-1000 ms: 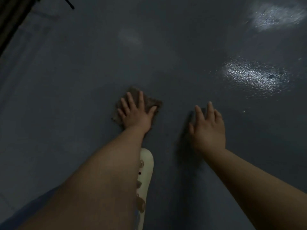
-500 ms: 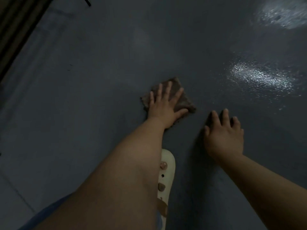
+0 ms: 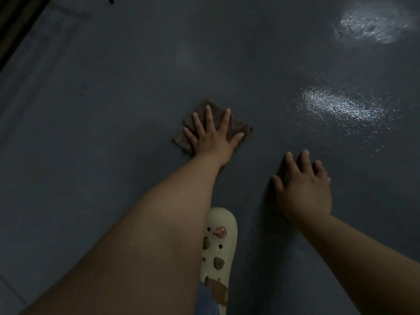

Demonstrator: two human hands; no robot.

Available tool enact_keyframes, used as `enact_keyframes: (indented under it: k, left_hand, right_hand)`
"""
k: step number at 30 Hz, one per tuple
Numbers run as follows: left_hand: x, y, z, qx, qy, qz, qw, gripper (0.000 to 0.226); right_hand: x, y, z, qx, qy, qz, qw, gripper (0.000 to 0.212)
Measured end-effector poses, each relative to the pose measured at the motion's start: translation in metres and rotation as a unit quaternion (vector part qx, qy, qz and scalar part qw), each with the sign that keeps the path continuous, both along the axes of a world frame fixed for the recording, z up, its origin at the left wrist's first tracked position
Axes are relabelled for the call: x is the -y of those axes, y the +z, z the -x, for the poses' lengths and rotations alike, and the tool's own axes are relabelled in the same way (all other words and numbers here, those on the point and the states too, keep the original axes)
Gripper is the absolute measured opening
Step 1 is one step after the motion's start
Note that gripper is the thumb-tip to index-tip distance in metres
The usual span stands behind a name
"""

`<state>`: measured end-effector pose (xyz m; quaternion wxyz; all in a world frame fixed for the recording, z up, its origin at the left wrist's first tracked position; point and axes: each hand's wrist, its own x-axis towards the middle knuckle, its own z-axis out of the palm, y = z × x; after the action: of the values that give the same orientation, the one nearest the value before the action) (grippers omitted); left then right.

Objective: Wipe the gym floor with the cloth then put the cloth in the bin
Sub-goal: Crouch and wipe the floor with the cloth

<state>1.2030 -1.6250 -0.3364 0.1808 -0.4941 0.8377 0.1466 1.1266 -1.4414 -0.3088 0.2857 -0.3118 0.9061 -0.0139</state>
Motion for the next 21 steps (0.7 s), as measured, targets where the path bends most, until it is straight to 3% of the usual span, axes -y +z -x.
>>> enact_keyframes:
  k: [4, 9, 13, 17, 19, 21]
  left_hand:
    - [0.042, 0.001, 0.002, -0.014, -0.007, -0.020, 1.000, 0.074]
    - [0.070, 0.000, -0.044, -0.015, 0.176, 0.004, 0.984, 0.073]
    - [0.053, -0.002, -0.107, 0.003, 0.354, 0.034, 0.935, 0.074]
    - [0.004, -0.003, -0.144, 0.023, 0.506, 0.032, 0.861, 0.072]
    - [-0.012, 0.000, -0.135, 0.023, 0.548, 0.020, 0.836, 0.070]
    - [-0.018, 0.002, -0.120, 0.019, 0.550, 0.009, 0.835, 0.070]
  right_hand:
    - [0.000, 0.000, 0.002, 0.004, 0.006, 0.001, 1.000, 0.066]
    - [-0.001, -0.001, 0.003, 0.000, 0.010, 0.005, 1.000, 0.067]
    - [-0.002, -0.002, 0.004, -0.004, 0.019, 0.002, 1.000, 0.067]
    - [0.000, -0.001, 0.004, 0.001, 0.018, 0.003, 1.000, 0.065]
    - [0.000, -0.001, 0.004, 0.004, 0.017, 0.006, 1.000, 0.064]
    - [0.000, 0.001, 0.005, 0.012, 0.019, 0.010, 1.000, 0.064]
